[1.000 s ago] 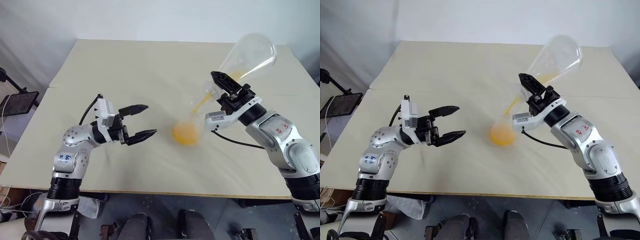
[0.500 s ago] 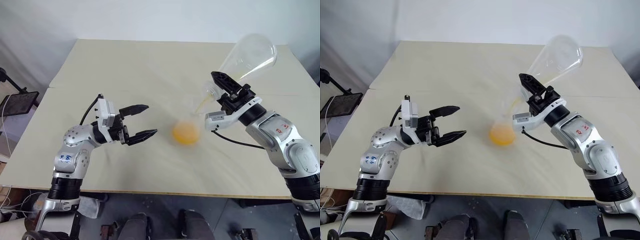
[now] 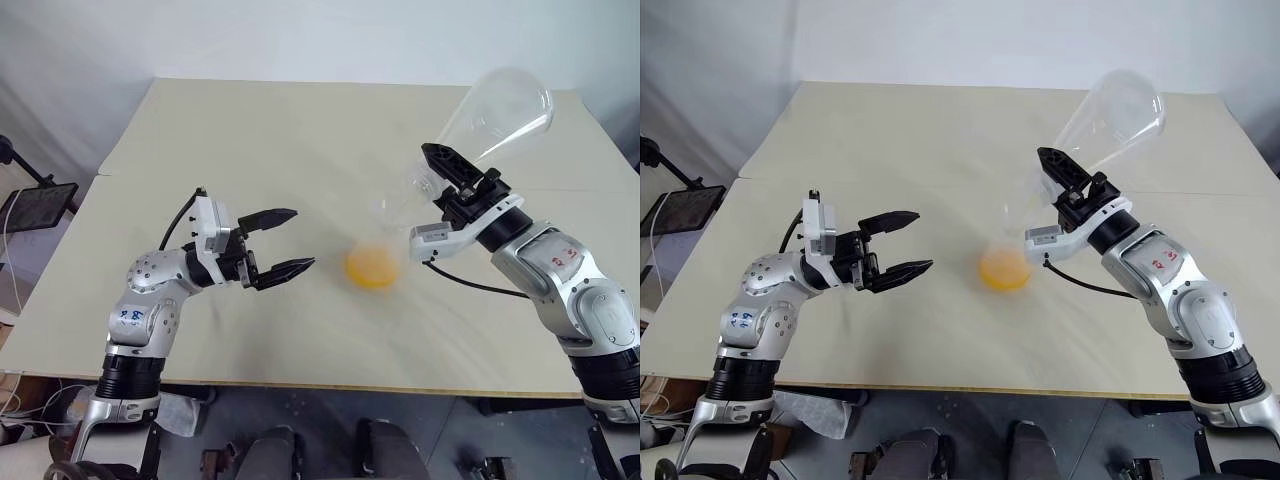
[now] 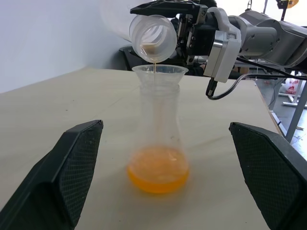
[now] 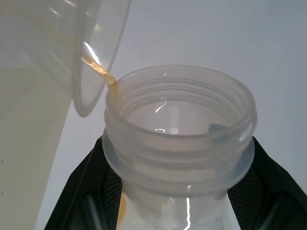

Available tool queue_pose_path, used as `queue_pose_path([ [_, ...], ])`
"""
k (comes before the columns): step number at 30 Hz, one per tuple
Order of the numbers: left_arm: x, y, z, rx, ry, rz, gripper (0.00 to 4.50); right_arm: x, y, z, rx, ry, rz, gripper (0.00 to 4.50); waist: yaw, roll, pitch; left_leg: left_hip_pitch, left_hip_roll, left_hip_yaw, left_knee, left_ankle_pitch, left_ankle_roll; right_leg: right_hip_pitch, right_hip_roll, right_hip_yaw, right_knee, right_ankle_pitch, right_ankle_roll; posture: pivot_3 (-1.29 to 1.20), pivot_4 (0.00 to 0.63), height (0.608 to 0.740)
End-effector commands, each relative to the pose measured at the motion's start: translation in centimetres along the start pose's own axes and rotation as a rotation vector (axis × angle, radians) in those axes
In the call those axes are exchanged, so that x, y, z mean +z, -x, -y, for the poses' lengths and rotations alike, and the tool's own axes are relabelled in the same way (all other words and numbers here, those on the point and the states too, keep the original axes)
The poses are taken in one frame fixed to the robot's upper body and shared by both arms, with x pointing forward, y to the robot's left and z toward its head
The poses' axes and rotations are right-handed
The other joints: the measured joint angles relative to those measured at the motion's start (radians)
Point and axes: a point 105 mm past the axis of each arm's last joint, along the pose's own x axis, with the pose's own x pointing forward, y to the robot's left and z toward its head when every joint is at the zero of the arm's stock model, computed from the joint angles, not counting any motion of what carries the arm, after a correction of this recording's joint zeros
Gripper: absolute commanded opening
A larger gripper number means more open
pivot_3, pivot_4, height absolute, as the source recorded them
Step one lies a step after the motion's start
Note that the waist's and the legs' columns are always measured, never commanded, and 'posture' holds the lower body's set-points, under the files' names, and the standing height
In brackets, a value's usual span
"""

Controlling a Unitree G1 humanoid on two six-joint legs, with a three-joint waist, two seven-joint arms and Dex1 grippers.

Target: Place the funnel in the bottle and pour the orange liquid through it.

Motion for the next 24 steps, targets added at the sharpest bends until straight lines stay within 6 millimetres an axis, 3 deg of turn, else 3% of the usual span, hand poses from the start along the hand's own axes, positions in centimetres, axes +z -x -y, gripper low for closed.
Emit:
queue_pose_path([
  [1,0.9,-0.2,0.3,-0.012,-0.038,0.022,4.50,-0.6,0.3,2.3,-0.077,-0.026,-0.017,2.46,0.000,0.000,0.000,0.000,0.000,0.000,0.000,0.000,0.000,0.000,0.000,0.000,0.000,0.000,0.000,0.00,0.150,0.740],
  [8,0.9,0.0,0.0,-0.011,-0.039,0.017,4.50,-0.6,0.8,3.2,-0.091,-0.214,-0.022,2.46,0.001,0.000,0.000,0.000,0.000,0.000,0.000,0.000,0.000,0.000,0.000,0.000,0.000,0.000,0.000,0.00,0.150,0.740],
  [10,0.9,0.1,-0.1,-0.010,-0.037,0.013,4.50,-1.3,1.1,3.3,-0.092,-0.362,-0.070,2.46,0.001,0.000,0.000,0.000,0.000,0.000,0.000,0.000,0.000,0.000,0.000,0.000,0.000,0.000,0.000,0.00,0.150,0.740],
  [13,0.7,0.3,-0.2,-0.015,-0.031,0.004,4.50,-4.0,2.1,3.4,-0.140,-0.709,-0.227,2.46,0.001,0.000,0.000,0.000,0.000,0.000,0.000,0.000,0.000,0.000,0.000,0.000,0.000,0.000,0.000,0.00,0.150,0.740],
  [17,0.7,0.2,-0.4,-0.021,-0.028,-0.002,4.50,-7.0,3.1,3.9,-0.214,-0.990,-0.343,2.46,0.003,0.000,0.000,0.000,0.000,-0.001,0.001,0.000,0.000,0.001,0.000,0.000,0.001,0.000,0.000,0.00,0.150,0.740],
  [20,0.8,-0.1,-0.5,-0.027,-0.029,-0.005,4.50,-9.3,4.3,2.4,-0.273,-1.356,-0.405,2.46,0.002,0.000,0.000,0.000,0.000,-0.002,0.000,0.000,0.000,0.001,0.000,0.000,0.001,0.000,0.000,0.00,0.150,0.740],
  [24,1.0,-0.4,-0.6,-0.027,-0.034,-0.007,4.50,-12.1,6.1,-0.4,-0.347,-1.631,-0.473,2.46,0.001,0.000,0.000,0.000,-0.001,-0.002,0.000,0.000,0.000,0.001,-0.001,0.001,0.002,0.000,0.000,0.00,0.150,0.740],
])
